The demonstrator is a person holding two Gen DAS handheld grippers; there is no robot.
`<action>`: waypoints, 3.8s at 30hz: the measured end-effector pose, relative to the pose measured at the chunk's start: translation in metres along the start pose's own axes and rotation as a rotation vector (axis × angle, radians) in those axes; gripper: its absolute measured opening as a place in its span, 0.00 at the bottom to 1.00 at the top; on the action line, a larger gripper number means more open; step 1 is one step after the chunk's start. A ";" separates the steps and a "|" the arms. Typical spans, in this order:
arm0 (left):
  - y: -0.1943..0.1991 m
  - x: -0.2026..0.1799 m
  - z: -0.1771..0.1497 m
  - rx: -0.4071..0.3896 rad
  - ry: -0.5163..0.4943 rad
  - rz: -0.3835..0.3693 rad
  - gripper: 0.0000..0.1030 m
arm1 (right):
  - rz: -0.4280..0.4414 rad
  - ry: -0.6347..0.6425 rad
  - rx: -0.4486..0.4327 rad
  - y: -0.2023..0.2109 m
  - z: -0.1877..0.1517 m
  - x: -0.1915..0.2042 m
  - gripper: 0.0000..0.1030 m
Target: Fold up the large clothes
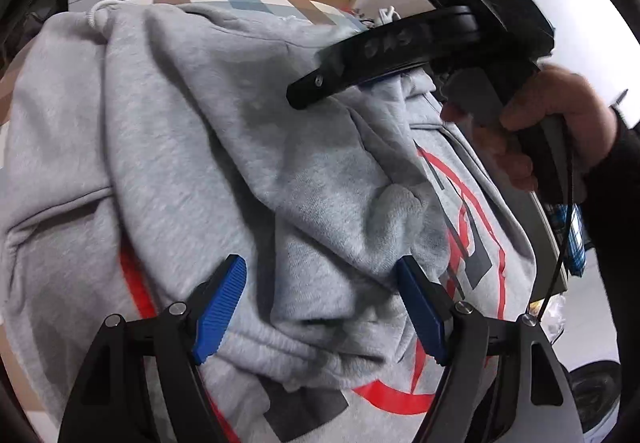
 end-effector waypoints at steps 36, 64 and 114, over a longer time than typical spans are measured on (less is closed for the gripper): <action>0.050 0.067 0.000 -0.169 0.201 0.256 0.71 | -0.148 0.112 -0.116 -0.003 0.010 -0.058 0.93; 0.047 0.064 0.002 -0.134 0.248 0.227 0.71 | 0.064 -0.229 -0.529 0.134 0.047 -0.137 0.96; 0.126 0.045 -0.080 -0.104 0.154 0.433 0.72 | 0.614 -0.070 -0.783 0.137 -0.271 0.056 1.00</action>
Point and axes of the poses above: each gripper's, at about its wrist camera, not at the fingertips, and y roughly against the way its jaws point, x to its left, z to its top, the point moved 3 cm from there along -y, roughly the way its jaws point, and after that the axes turned 13 degrees about z, right-handed, at the moved point
